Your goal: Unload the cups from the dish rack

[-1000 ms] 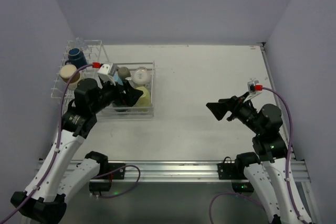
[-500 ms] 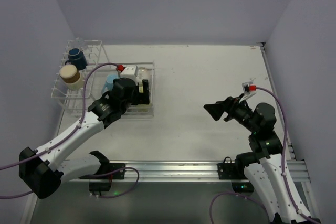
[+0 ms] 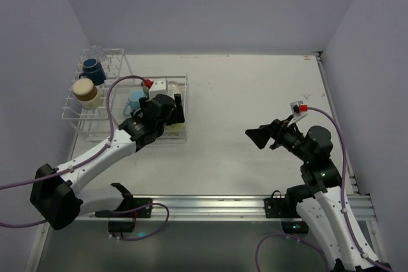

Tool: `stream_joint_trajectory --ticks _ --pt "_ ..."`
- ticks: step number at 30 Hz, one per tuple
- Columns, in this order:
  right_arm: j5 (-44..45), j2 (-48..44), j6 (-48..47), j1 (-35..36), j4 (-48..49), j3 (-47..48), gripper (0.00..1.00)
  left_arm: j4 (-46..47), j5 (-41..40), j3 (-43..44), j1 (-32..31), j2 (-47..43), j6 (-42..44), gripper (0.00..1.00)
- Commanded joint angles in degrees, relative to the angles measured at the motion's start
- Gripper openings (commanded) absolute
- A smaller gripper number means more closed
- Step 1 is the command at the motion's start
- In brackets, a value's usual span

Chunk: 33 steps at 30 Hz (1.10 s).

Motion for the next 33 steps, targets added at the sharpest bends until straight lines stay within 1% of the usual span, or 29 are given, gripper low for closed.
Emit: stream_joint_trajectory --ticks 1,4,12,17,21,24,25,30,31,33 --pt "-1.2 0.0 0.5 0.5 2.6 -0.6 0.9 3.6 -3.8 0.8 -0.8 0.8 -3.4 0.95" --pt "-1.3 0.3 0.7 1.1 3.0 -1.0 0.9 4.1 -3.9 0.7 -0.9 2.4 -3.6 0.95" --pt "-1.3 0.0 1.0 1.8 3.1 -1.6 0.9 5.2 -9.0 0.6 -1.0 7.0 -3.3 0.95" --pt "-2.6 0.1 2.7 2.8 4.7 -3.3 0.89 6.5 -9.6 0.2 -1.0 8.8 -3.2 0.94" --pt "-1.8 0.1 2.6 3.6 4.1 -3.5 0.89 8.0 -9.1 0.2 -1.0 9.9 -3.1 0.93" --pt "-1.3 -0.4 2.3 3.6 3.2 -3.0 0.89 8.5 -8.6 -0.5 -1.1 10.5 -3.5 0.88" --pt "-1.3 -0.5 2.2 3.6 3.1 -2.6 0.89 8.7 -8.5 -0.6 -1.0 10.7 -3.8 0.83" --pt "-0.8 -0.8 2.2 3.7 2.1 -1.4 0.89 9.2 -9.1 -1.8 -1.0 10.9 -4.6 0.79" --pt "-0.8 -0.8 2.2 3.7 1.9 -1.1 0.89 9.2 -9.2 -2.0 -1.0 10.7 -4.7 0.69" --pt "-0.7 -0.9 2.3 3.7 1.3 -0.7 0.89 9.1 -9.5 -2.4 -1.0 10.4 -4.8 0.58"
